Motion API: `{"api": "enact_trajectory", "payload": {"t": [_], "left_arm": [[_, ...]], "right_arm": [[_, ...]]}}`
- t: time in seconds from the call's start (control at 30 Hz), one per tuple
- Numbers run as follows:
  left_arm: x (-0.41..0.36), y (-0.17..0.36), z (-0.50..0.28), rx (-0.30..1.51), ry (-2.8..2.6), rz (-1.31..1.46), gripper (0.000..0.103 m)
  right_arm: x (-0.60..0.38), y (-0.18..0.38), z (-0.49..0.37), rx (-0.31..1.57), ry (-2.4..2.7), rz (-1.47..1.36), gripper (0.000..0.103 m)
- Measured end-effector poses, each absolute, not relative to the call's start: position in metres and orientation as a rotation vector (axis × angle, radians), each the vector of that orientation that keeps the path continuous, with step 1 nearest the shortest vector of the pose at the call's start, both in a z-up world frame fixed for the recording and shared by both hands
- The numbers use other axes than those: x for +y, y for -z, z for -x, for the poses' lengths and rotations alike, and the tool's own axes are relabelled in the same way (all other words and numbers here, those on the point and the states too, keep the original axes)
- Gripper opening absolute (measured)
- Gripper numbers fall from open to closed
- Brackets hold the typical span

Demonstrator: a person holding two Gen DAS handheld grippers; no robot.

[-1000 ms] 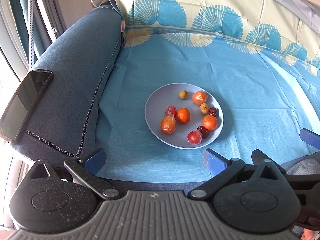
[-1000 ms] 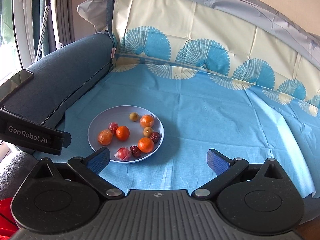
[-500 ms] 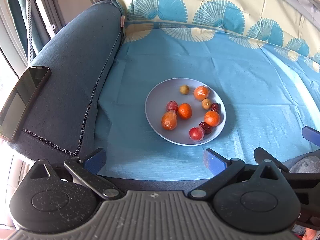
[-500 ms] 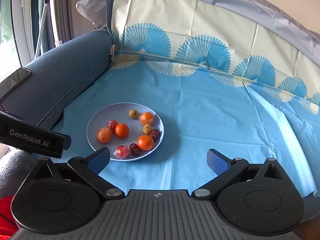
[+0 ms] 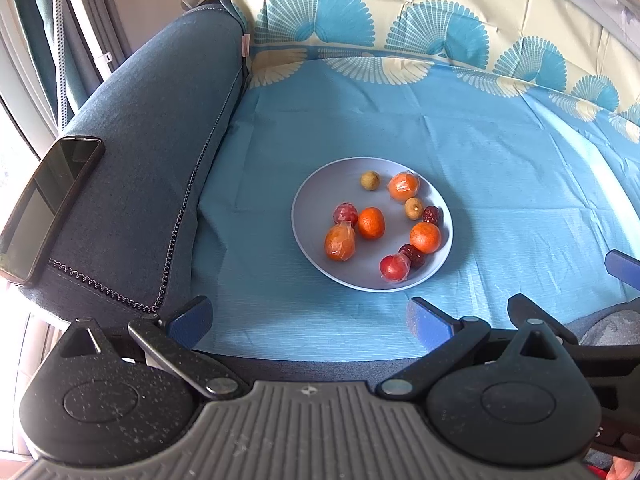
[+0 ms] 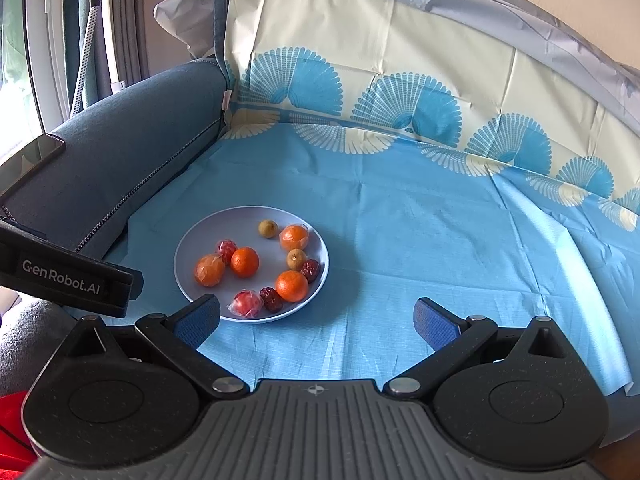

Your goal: Organize fruits

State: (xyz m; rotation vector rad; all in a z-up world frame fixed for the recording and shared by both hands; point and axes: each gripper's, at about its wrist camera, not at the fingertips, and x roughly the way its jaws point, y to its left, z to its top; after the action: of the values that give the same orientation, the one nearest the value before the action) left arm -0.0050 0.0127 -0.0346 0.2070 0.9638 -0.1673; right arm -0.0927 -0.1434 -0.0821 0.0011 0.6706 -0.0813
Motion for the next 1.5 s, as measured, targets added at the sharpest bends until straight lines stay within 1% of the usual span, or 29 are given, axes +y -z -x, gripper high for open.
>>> {"api": "enact_trajectory", "payload": {"t": [1.5], "left_arm": [[0.0127, 0.0382, 0.0029, 0.961, 0.142, -0.242, 0.103]], "right_arm": [[-0.1435, 0.0795, 0.091, 0.669, 0.077, 0.006, 0.102]]}}
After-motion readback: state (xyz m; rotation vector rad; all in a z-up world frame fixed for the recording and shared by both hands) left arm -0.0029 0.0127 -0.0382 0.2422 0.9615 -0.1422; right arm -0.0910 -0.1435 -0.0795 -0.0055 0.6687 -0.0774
